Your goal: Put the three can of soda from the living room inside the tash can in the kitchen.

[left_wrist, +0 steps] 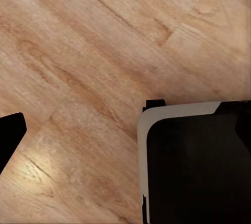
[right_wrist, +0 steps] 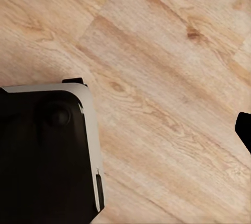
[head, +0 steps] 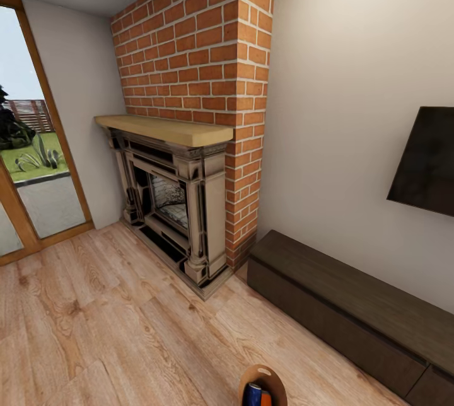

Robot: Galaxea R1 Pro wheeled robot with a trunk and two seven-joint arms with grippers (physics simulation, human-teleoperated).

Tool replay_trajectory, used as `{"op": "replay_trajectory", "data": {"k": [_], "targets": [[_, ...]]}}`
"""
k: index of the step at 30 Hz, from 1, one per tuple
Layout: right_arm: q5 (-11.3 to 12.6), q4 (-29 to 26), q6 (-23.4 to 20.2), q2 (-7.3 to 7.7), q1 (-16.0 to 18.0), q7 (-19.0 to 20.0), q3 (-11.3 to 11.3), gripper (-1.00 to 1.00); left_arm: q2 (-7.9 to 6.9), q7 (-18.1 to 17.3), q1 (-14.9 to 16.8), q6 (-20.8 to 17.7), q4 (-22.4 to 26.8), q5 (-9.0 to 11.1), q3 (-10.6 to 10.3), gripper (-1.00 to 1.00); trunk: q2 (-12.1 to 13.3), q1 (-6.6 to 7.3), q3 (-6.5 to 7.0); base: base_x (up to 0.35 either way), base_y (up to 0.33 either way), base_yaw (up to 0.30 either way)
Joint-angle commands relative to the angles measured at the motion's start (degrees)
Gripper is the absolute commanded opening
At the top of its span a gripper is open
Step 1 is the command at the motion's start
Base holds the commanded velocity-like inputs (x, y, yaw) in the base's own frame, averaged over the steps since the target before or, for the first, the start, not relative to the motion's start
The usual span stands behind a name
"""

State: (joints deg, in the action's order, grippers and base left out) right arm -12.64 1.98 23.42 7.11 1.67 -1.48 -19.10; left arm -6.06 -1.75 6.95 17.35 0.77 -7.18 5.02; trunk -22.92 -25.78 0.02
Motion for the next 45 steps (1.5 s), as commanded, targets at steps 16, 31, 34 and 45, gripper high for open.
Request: {"op": "replay_trajectory", "data": {"k": [16, 31, 34, 45], "targets": [[-0.1, -0.6, -0.1, -0.12, 0.0, 0.1, 0.4, 1.0, 0.22, 0.0, 0.0, 0.0, 0.0, -0.1, 0.0, 1.0, 0.0, 0.0, 0.0, 0.0, 0.0, 0.0], [0.0, -0.7, -0.1, -0.17, 0.0, 0.1, 0.4, 1.0, 0.25, 0.0, 0.0, 0.0, 0.0, -0.1, 0.0, 1.0, 0.0, 0.0, 0.0, 0.0, 0.0, 0.0], [0.0, -0.6, -0.1, -0.17, 0.0, 0.1, 0.4, 1.0, 0.24, 0.0, 0.0, 0.0, 0.0, -0.1, 0.0, 1.0, 0.0, 0.0, 0.0, 0.0, 0.0, 0.0], [0.0, -0.7, -0.1, -0.17, 0.0, 0.1, 0.4, 1.0, 0.19, 0.0, 0.0, 0.0, 0.0, -0.1, 0.0, 1.0, 0.0, 0.0, 0.0, 0.0, 0.0, 0.0]]}}
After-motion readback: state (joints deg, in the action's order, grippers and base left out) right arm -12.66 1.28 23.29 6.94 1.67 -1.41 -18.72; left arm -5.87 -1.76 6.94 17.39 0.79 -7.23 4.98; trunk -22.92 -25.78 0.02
